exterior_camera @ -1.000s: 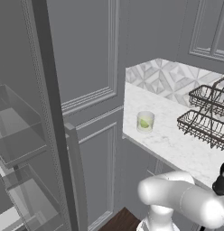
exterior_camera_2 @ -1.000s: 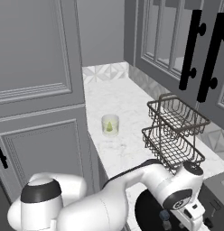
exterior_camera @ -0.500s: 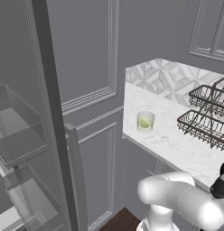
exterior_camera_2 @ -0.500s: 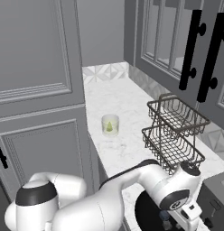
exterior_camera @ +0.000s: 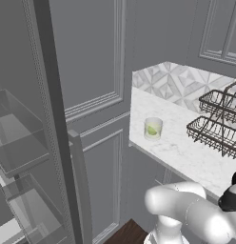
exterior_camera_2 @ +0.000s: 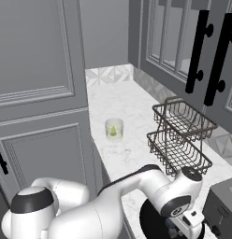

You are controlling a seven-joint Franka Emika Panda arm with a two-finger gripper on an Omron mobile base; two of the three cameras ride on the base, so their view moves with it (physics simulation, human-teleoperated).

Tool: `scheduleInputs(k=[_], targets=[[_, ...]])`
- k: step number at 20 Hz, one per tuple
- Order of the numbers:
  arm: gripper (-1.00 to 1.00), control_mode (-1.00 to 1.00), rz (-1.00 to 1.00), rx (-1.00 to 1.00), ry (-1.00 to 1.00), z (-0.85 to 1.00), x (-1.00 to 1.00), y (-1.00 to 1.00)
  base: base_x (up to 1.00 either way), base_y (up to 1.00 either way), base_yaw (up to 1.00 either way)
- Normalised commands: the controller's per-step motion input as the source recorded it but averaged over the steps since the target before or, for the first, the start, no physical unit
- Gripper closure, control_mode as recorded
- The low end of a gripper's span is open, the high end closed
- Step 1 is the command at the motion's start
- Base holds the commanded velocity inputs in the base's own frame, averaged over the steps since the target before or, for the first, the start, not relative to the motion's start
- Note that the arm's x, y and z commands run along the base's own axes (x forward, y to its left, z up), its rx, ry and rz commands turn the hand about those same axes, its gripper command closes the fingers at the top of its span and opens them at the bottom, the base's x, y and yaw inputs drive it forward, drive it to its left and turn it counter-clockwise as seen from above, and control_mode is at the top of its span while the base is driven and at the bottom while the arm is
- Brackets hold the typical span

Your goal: Grab a lemon wedge from the fridge and one ice cube from the ice bowl, and put them in the glass of lemonade.

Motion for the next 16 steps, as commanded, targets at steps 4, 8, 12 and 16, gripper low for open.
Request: scheduleInputs(k=[4, 8, 12, 16], targets=[[-1.00, -1.00, 0.00, 0.00, 0.00, 0.00, 0.00, 0.04, 0.00, 0.00, 0.00], [-1.00, -1.00, 0.00, 0.00, 0.00, 0.00, 0.03, 0.00, 0.00, 0.00, 0.00], [-1.00, -1.00, 0.00, 0.00, 0.00, 0.00, 0.12, 0.00, 0.00, 0.00, 0.00], [-1.00, -1.00, 0.00, 0.00, 0.00, 0.00, 0.10, 0.00, 0.00, 0.00, 0.00]])
